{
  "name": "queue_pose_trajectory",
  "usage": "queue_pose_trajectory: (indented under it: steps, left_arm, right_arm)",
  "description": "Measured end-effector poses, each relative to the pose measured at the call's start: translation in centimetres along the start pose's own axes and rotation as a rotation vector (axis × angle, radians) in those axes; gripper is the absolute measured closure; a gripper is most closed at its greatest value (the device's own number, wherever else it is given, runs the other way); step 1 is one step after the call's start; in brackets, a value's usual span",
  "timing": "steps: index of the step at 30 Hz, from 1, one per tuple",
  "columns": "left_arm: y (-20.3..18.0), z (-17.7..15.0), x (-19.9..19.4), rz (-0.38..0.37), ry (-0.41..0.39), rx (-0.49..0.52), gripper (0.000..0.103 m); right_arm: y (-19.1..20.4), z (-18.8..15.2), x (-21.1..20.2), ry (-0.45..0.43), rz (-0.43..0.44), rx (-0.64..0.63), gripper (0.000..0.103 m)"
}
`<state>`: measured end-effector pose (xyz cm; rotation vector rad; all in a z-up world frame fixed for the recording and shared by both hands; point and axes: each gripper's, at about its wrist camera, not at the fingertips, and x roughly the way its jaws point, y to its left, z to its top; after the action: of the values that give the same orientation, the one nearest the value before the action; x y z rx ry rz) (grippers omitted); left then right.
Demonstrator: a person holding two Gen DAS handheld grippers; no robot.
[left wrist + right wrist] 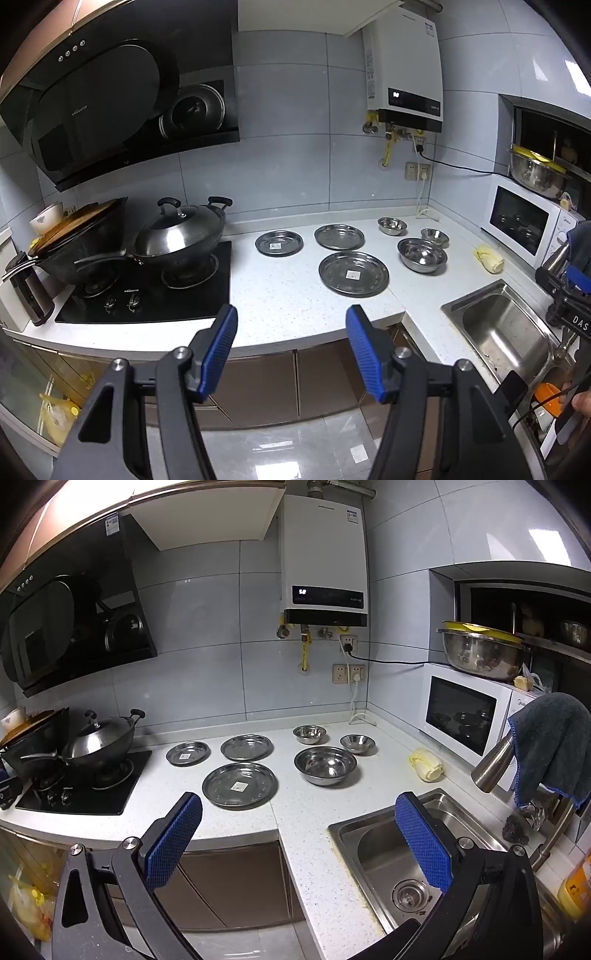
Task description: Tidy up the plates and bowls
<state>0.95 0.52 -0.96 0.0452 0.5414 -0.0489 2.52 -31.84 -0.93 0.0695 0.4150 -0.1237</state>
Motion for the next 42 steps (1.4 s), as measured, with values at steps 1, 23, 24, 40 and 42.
queue_pose_trajectory:
  steps: [1,23,24,40,42]
  left_arm:
    - [-0.06,-0.05,0.01,0.000,0.000,0.001,0.044]
    - [-0.47,-0.40,-0.11,0.000,-0.001,-0.003,0.044]
    - [-0.50,-0.37,-0.05,-0.003,-0.001,-0.004,0.044]
    - [-0.67,-0.77,-0.01,-0.008,0.006,-0.012,0.044]
    - [-0.67,-0.70,0.03,-0.007,0.006,-0.011,0.044]
  right_arm:
    - [0.07,0.01,-0.06,-0.001,-0.001,0.001,0.001]
    - [0.35,-0.07,0.08,0.006,-0.004,0.003,0.001]
    - [0.36,-0.09,0.07,0.005,-0.004,0.003,0.001]
    - [0.37,-0.09,0.14,0.006,-0.005,0.000,0.001]
    - [0.37,-0.09,0.18,0.006,-0.005,0.001,0.001]
